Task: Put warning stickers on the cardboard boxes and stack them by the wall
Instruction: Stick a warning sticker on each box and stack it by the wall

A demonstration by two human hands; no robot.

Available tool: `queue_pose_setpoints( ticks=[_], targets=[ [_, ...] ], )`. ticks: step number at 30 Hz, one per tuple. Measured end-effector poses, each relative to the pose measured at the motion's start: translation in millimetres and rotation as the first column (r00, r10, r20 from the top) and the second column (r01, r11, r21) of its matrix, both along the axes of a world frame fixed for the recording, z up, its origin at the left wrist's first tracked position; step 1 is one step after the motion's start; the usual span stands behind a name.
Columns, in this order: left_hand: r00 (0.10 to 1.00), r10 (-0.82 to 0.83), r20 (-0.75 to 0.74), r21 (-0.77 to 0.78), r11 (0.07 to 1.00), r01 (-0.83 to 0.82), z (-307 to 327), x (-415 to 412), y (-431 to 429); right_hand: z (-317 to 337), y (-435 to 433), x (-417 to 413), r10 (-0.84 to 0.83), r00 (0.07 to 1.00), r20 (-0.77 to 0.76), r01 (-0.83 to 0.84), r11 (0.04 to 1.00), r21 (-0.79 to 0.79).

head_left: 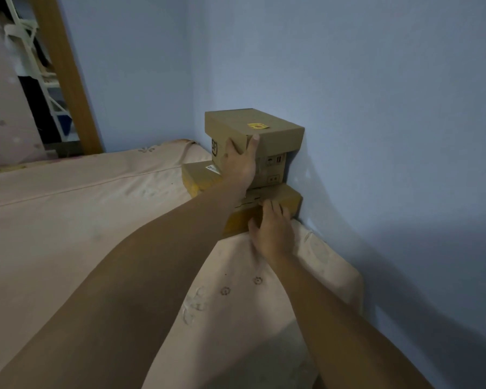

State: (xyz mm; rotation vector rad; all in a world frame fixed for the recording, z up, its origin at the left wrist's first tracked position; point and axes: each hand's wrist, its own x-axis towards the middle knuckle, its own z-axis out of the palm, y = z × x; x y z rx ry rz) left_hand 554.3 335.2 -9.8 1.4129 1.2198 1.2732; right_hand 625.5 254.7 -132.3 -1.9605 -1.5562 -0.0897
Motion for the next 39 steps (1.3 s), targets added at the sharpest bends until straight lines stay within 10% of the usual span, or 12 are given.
queue_pose_setpoints(
  ticks=[11,19,28,39],
  targets=[
    [0.997,-0.063,0.051,-0.043,0.997,0.065,5,-14,-13,7,-9,1,0.068,0.988,-0.136,-0.081,0.993,-0.09],
    [0.908,-0.097,-0.408,-0.057,0.995,0.08,-2,-92,-50,42,-22,-31,0.104,0.991,-0.09,-0.119,0.976,-0.183],
    [0.399,0.027,-0.917,0.046,0.998,0.037,4,-225,-109,100,-58,-123,0.26,0.965,-0.041,-0.261,0.924,-0.281],
    [0.164,0.171,-0.972,0.136,0.97,-0.201,33,-421,-206,146,-110,-295,0.475,0.875,0.092,-0.435,0.855,-0.282]
  ],
)
